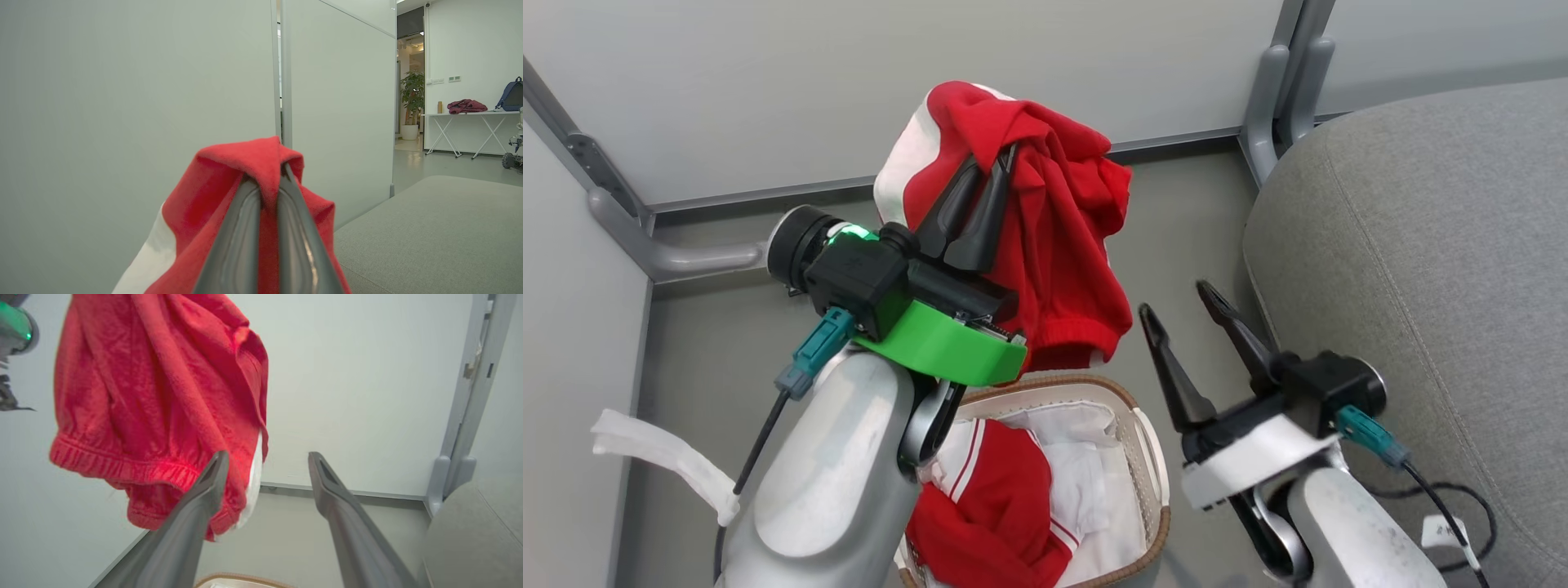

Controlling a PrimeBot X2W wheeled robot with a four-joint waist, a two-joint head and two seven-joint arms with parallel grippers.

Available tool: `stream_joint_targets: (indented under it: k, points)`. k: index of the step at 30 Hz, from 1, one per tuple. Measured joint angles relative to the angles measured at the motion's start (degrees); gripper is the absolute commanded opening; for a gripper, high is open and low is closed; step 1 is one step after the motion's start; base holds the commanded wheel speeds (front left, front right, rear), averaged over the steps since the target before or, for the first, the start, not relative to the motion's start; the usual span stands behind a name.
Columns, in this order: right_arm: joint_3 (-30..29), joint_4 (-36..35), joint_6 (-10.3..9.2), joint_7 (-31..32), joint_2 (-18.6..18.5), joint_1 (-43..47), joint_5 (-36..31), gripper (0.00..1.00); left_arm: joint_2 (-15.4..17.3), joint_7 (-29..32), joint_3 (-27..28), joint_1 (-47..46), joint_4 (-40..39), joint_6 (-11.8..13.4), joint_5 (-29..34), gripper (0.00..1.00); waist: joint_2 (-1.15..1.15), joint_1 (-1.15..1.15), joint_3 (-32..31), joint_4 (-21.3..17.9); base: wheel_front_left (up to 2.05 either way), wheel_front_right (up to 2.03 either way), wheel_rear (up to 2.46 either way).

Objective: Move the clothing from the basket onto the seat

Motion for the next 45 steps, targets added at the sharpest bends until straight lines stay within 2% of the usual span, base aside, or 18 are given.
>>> stream_joint_targets:
  k: [4,9,16,23,24,25,36,37,38,39,45]
  points:
    - [6.3,-1.8,0.00,0.0,0.0,-6.7,0.2,1.00,-0.1,0.0,-1.2,0.3,-0.2,0.0,-0.4,0.00,0.00,0.00,0.4,0.1,0.00,0.00,0.00]
    - [12.4,2.0,0.01,0.0,0.0,-14.2,-1.4,1.00,-0.3,0.0,-3.0,0.4,0.1,0.0,-1.2,0.00,0.00,0.00,0.7,0.8,0.00,0.00,0.00]
    - [14.4,8.8,0.01,0.0,0.0,-19.6,-3.3,1.00,-0.4,0.0,-4.8,0.3,0.1,0.0,-2.5,0.00,0.00,0.00,1.0,2.4,0.00,0.00,0.00]
    - [16.7,13.0,0.01,0.0,0.0,-21.2,-0.9,1.00,-0.6,0.0,-5.9,0.3,0.2,0.0,-3.5,0.00,0.00,0.00,0.8,3.4,0.00,0.00,0.00]
    - [16.5,13.4,0.01,0.0,0.1,-21.2,0.1,0.76,-0.6,0.0,-6.0,0.3,0.2,0.0,-3.6,0.00,0.00,0.00,0.8,3.5,0.00,0.00,0.00]
    - [16.4,14.2,0.00,0.0,0.1,-21.3,0.8,0.02,-0.6,0.0,-6.1,0.3,0.2,0.0,-3.9,0.00,0.00,0.00,0.8,3.7,0.00,0.00,0.00]
    - [13.9,12.5,0.00,0.0,-0.1,-20.9,2.7,0.00,-0.6,0.0,-4.2,0.6,1.8,0.0,-4.2,0.00,0.00,0.00,1.2,3.5,0.00,0.00,0.00]
    - [13.8,12.3,0.00,0.0,0.0,-20.8,2.7,0.00,-0.7,0.0,-4.0,0.6,1.9,0.0,-4.1,0.08,0.00,0.00,1.2,3.3,0.00,0.00,0.00]
    - [13.7,12.1,0.01,0.0,0.0,-20.5,2.7,0.00,-0.7,0.0,-3.8,0.6,1.9,0.0,-3.8,0.39,0.00,0.00,1.2,3.1,0.00,0.00,0.00]
    - [13.6,11.7,0.01,0.0,0.0,-20.2,2.6,0.00,-0.7,0.0,-3.6,0.7,2.0,0.0,-3.4,1.00,0.00,0.00,1.3,2.9,0.00,0.00,0.00]
    - [11.9,9.7,0.00,0.0,0.0,-19.0,2.1,0.00,-0.7,0.0,-2.1,1.5,2.6,0.0,-2.2,1.00,0.00,0.00,1.6,1.5,0.00,0.00,0.00]
